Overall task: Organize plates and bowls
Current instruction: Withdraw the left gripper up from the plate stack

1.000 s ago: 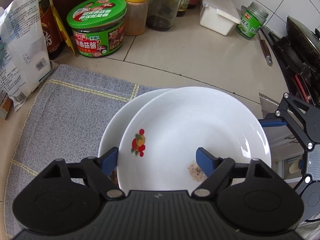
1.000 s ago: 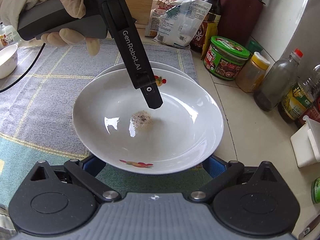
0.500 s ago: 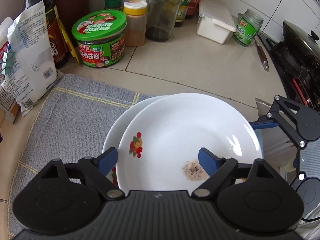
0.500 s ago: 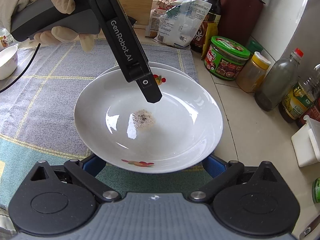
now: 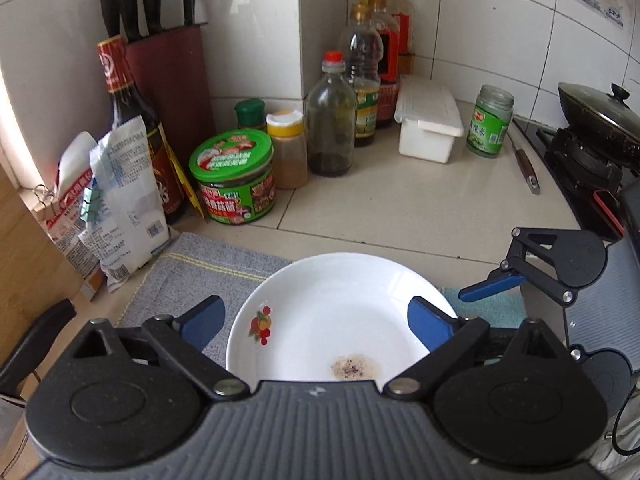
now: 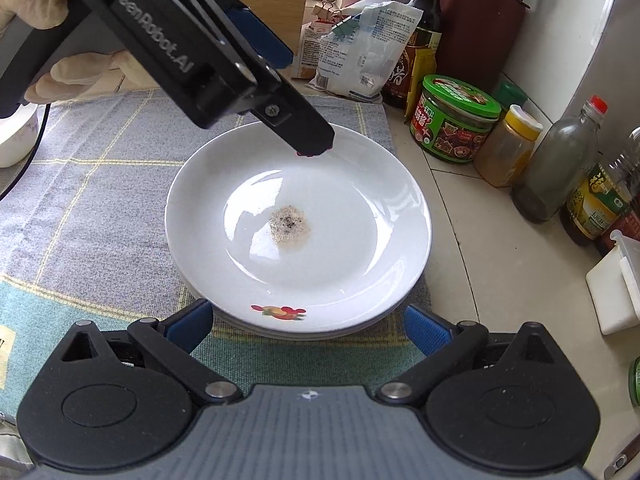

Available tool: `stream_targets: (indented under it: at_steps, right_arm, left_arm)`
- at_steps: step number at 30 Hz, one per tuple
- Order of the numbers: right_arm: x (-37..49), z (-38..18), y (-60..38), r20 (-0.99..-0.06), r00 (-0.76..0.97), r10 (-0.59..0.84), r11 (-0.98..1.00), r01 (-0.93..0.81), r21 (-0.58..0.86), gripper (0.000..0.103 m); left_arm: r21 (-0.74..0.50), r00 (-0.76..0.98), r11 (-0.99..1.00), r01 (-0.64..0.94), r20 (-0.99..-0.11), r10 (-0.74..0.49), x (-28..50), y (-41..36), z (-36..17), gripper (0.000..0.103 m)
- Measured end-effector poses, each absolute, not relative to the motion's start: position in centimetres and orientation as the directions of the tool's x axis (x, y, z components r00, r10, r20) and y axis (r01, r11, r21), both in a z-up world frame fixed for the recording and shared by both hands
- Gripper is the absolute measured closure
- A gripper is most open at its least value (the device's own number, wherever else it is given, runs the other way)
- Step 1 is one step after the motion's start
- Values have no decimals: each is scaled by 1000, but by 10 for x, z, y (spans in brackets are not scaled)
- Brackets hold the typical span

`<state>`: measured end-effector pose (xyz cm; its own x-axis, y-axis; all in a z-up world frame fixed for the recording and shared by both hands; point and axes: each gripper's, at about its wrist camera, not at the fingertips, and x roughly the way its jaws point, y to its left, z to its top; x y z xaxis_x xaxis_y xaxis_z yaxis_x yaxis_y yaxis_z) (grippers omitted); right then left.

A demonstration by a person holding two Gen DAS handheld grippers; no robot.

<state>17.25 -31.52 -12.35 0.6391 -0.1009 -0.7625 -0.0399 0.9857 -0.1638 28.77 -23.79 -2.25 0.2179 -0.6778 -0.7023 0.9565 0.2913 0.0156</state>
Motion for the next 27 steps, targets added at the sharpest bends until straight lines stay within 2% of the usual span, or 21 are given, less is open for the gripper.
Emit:
stream_targets:
  at_steps: [7, 11, 21, 27]
  right_arm:
    - [170, -119, -318, -752, 652, -98, 985, -45, -167, 0]
    - [168, -114, -327, -745, 661, -91, 987, -41, -157, 0]
    - [179, -100, -330, -710, 702, -62, 987, -62, -148, 0]
    - [182, -92, -293, -683, 729, -35, 983, -97, -154, 0]
  left_arm:
    - [-5, 362, 450, 893, -588, -723, 263, -208, -8, 1]
    - [19, 472, 552, 834, -543, -695, 246, -195, -10, 1]
    - [50, 654, 754, 655, -536, -533, 210, -158, -21, 1]
    - [25, 663, 778, 627, -541, -517, 189, -113, -27, 1]
